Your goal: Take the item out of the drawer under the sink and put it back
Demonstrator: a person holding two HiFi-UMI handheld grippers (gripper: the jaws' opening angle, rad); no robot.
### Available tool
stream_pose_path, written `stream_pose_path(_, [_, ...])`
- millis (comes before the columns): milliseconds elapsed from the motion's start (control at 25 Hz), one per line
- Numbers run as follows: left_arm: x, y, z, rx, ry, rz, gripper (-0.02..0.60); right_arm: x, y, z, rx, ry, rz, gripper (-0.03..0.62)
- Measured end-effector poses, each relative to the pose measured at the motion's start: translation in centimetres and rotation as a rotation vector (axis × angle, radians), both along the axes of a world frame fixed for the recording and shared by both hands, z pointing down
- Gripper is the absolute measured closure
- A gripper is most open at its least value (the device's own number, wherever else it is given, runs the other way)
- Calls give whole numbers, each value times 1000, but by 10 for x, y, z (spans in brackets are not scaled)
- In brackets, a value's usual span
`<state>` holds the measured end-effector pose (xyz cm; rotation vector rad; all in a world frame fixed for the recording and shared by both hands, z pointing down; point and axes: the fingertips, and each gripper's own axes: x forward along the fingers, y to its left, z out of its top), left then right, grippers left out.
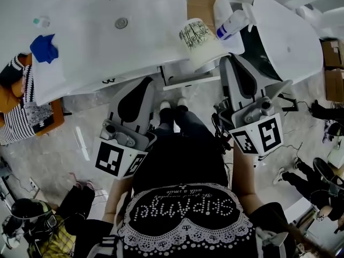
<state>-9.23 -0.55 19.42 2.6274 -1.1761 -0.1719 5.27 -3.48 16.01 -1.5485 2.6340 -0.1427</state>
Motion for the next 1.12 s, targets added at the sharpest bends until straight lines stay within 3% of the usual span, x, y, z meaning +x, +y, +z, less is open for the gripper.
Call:
stream_pose_path(480, [-4, 10, 6, -20, -20, -14, 577, -3, 49, 40, -130, 21, -25, 569])
stream_pose_path(1120, [-10, 15, 17, -60, -44, -43, 577, -14, 70, 56, -178, 36, -17, 569])
